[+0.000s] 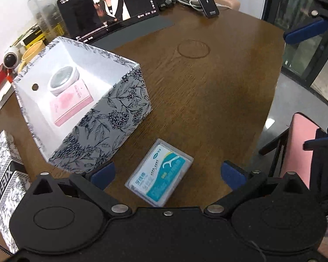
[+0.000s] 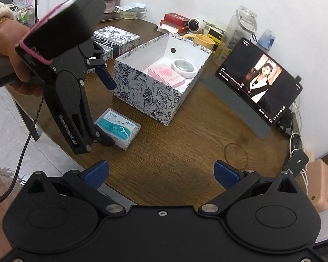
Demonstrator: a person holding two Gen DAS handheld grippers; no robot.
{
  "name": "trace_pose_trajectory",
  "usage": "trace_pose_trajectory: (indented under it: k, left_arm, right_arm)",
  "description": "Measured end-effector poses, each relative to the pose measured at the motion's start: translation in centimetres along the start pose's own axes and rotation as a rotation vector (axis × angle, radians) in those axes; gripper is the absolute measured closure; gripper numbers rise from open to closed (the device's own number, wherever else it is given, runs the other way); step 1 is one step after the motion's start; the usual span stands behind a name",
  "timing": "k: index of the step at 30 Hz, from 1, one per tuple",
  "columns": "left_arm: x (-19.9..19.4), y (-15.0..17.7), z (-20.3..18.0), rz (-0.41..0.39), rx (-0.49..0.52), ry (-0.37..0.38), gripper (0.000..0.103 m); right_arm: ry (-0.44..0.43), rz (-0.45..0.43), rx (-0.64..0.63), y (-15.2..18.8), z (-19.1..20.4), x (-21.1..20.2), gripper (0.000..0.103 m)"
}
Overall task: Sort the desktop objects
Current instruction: 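Move the left tool down to the clear teal-labelled floss-pick box, then close the left gripper on the floss-pick box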
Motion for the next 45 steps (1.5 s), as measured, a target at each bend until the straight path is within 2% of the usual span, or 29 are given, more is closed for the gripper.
trace_pose_trajectory:
  k: [9, 19, 21, 24, 37, 40, 44, 45]
  left_arm:
    - [2.9, -0.1, 0.1, 0.051, 0.045, -0.014, 0.0]
    - [4.4, 0.9, 0.1, 0.096, 0.094, -0.029, 0.002]
    - [4.5, 1.2, 0.1, 0.103, 0.102, -0.031, 0.012]
    - [4.9, 1.6, 0.0, 0.119, 0.101, -0.03, 0.02]
    - [4.9, 2.0, 0.3, 0.094, 0.086, 0.011, 0.022]
    - [4.9, 2.3, 0.3, 0.087, 0.074, 0.038, 0.028]
    - [4.6, 2.4, 0.3, 0.08, 0.046, 0.082, 0.044]
    - [4.6, 2.6, 0.4, 0.081, 0.041, 0.09, 0.044]
  right_arm:
    - [-0.018, 0.015, 0.037, 0.8, -0.4, 1.1, 0.0]
    - [-0.041, -0.005, 0.078, 0.7, 0.0, 1.1, 0.0]
    - [-0.044, -0.005, 0.084, 0.8, 0.2, 1.1, 0.0]
    - [-0.05, 0.003, 0.094, 1.0, 0.4, 1.3, 0.0]
    - [-0.043, 0.03, 0.121, 1.4, 1.1, 1.2, 0.0]
    - [-0.042, 0.031, 0.129, 1.5, 1.3, 1.1, 0.0]
    - [-0.038, 0.033, 0.138, 1.6, 1.4, 0.9, 0.0]
    - [-0.037, 0.035, 0.141, 1.7, 1.4, 0.9, 0.0]
Point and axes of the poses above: each gripper's, at about its wrist camera, not at the fingertips, and x roughly the way its jaws point, z to its left, y to its underside, the point moved 4 cm from there along x, roughly the way its jaws point
